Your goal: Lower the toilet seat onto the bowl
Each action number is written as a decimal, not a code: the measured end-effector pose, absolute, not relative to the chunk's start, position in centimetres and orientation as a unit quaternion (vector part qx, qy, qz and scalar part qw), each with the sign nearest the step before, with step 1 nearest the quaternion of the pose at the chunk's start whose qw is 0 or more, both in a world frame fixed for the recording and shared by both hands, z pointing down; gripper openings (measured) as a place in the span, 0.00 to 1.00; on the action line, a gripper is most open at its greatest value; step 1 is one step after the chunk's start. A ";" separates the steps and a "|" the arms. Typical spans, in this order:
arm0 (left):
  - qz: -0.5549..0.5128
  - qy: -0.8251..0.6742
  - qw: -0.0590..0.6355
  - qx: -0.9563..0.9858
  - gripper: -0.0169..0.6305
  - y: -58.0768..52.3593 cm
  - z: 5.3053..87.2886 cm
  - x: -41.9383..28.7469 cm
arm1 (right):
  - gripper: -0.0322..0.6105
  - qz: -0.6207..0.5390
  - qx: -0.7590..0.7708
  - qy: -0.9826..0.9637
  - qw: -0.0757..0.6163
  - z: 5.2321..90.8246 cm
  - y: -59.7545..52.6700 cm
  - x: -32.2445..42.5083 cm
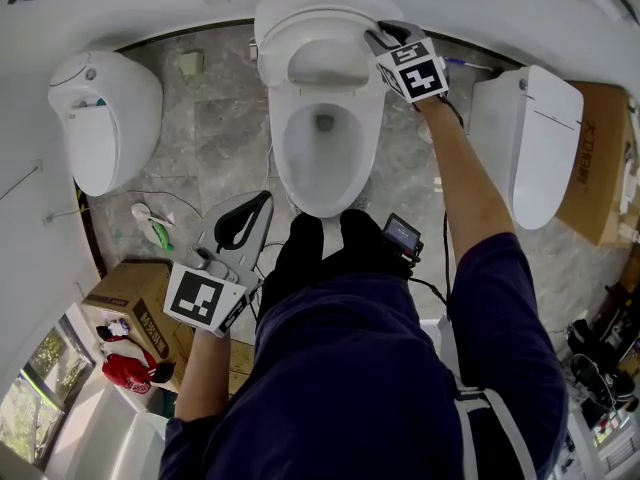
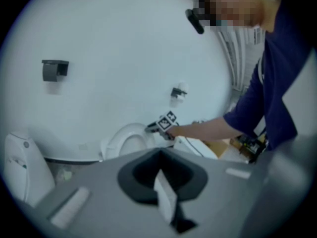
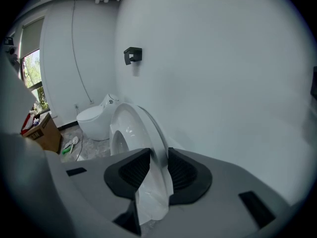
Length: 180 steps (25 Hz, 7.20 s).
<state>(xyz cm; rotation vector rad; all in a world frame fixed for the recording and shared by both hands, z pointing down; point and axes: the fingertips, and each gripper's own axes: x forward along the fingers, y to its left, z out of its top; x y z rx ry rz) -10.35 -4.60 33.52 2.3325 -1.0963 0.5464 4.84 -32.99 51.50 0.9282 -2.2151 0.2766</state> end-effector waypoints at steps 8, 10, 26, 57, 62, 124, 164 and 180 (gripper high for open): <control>0.190 -0.394 0.244 0.865 0.03 -4.2 33.2 -10.0 | 0.21 0.109 0.357 -0.857 0.355 51.1 -31.4 5.0; 0.192 -0.393 0.244 0.865 0.03 -3.9 33.1 -10.1 | 0.21 0.109 0.358 -0.857 0.354 51.0 -30.8 4.9; 0.186 -0.381 0.232 0.875 0.03 -0.7 32.7 -10.3 | 0.21 0.111 0.361 -0.859 0.346 50.2 -25.3 4.9; 0.188 -0.346 0.209 0.895 0.03 2.6 31.5 -10.6 | 0.25 0.119 0.368 -0.850 0.358 50.5 -15.7 4.9; 0.186 -0.343 0.208 0.897 0.03 2.4 31.4 -10.2 | 0.26 0.125 0.360 -0.852 0.359 50.9 -14.3 4.8; 0.181 -0.348 0.234 0.890 0.03 9.1 34.0 -4.2 | 0.31 0.072 0.283 -0.860 0.419 56.5 0.3 4.4; 0.192 -0.325 0.270 0.886 0.03 11.4 37.4 -5.3 | 0.33 0.058 0.283 -0.835 0.469 60.6 5.4 4.9; 0.185 -0.319 0.276 0.888 0.03 11.3 38.0 -5.5 | 0.34 0.089 0.252 -0.841 0.471 61.9 7.2 4.6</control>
